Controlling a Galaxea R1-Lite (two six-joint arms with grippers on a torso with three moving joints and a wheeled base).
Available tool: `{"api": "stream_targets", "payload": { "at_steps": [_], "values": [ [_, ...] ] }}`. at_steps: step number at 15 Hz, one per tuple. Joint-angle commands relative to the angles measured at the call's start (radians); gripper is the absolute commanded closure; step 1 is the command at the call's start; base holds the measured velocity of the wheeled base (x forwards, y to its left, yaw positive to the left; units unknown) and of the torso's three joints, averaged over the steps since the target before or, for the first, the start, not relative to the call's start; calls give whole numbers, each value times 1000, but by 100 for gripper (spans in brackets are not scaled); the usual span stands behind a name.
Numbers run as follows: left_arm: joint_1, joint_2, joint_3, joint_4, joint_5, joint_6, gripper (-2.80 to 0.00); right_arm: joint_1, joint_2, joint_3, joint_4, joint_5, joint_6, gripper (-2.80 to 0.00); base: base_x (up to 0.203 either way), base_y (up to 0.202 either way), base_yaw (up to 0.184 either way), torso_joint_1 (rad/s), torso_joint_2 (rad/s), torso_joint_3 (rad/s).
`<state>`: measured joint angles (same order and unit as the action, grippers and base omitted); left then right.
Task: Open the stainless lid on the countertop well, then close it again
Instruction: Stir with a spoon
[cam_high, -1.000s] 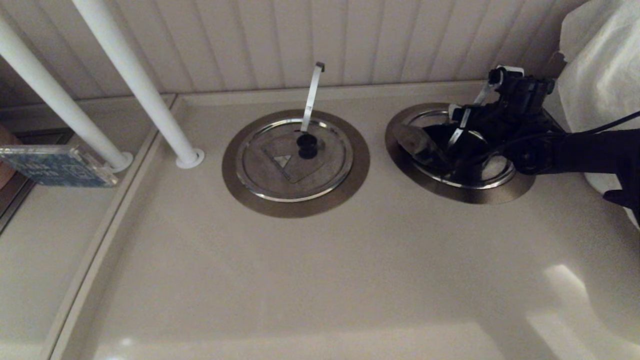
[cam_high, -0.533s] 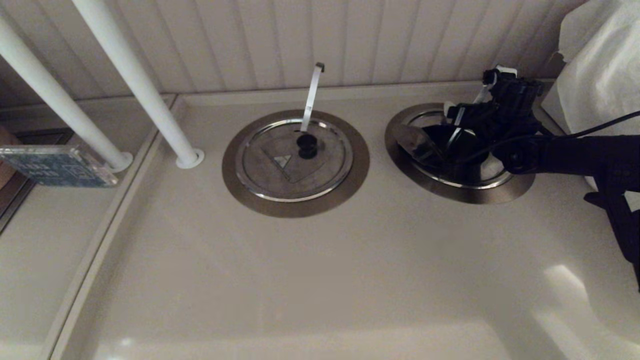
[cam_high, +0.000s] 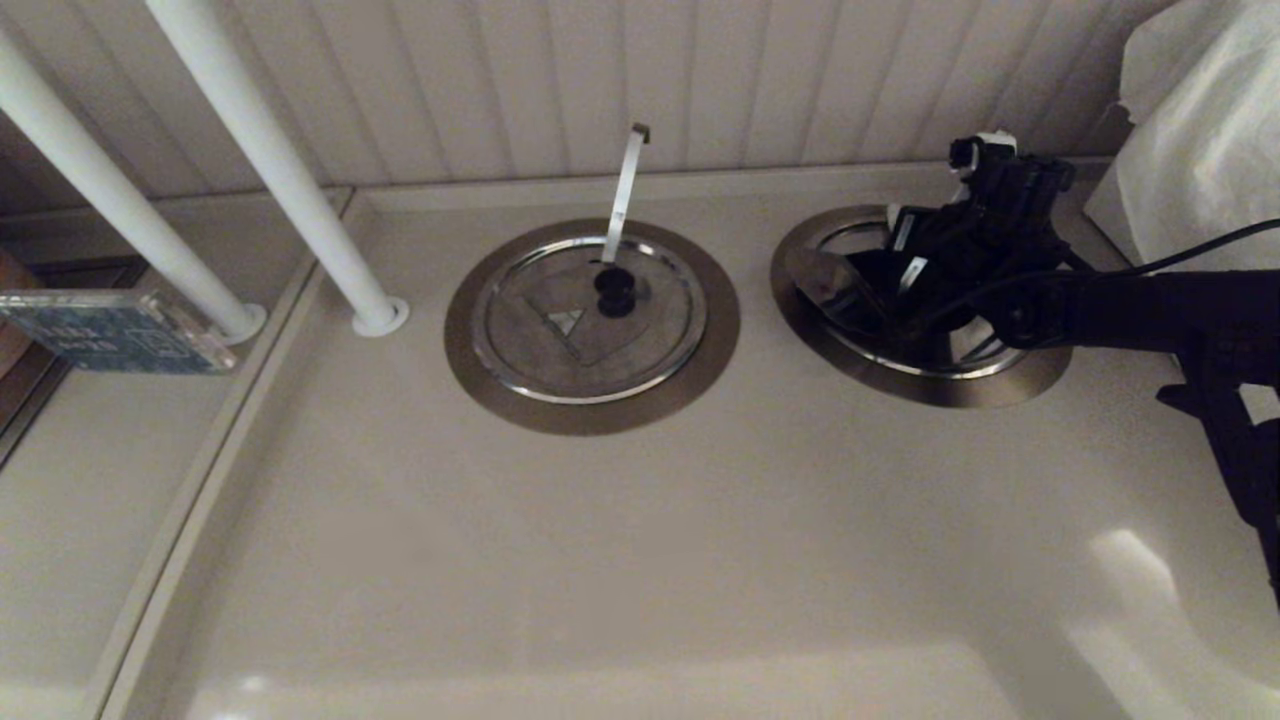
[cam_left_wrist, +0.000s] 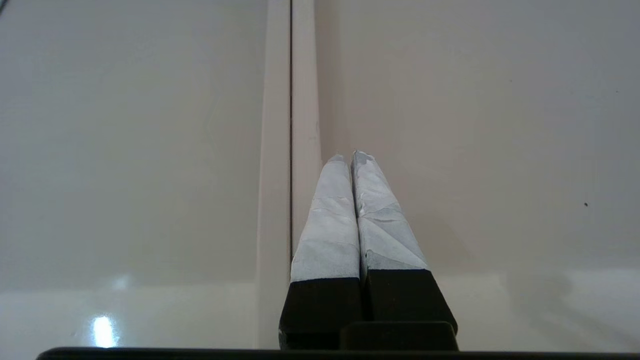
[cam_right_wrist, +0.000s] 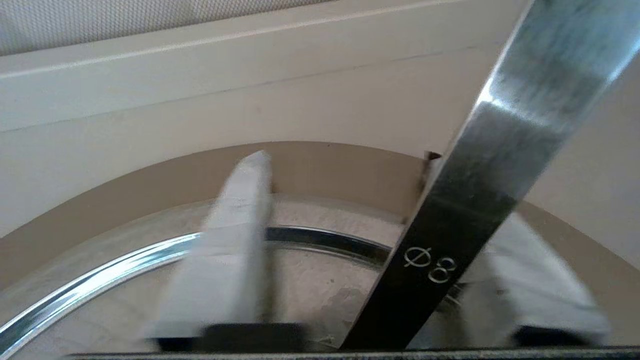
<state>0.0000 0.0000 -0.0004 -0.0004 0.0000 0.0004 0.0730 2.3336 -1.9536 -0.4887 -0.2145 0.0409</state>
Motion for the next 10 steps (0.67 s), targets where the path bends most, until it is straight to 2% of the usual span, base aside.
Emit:
{"api": "stream_targets", "payload": {
  "at_steps": [1, 6, 10],
  "values": [
    [0, -2, 0, -1, 0, 1, 0, 2, -19, -1, -13, -3, 1, 0, 0, 0, 0, 0, 0, 0],
    [0, -2, 0, -1, 0, 1, 0, 1, -70, 9, -14, -8, 7, 0, 0, 0, 0, 0, 0, 0],
    [0, -2, 0, -1, 0, 1, 0, 3, -140, 116, -43, -7, 6, 0, 0, 0, 0, 0, 0, 0]
  ]
}}
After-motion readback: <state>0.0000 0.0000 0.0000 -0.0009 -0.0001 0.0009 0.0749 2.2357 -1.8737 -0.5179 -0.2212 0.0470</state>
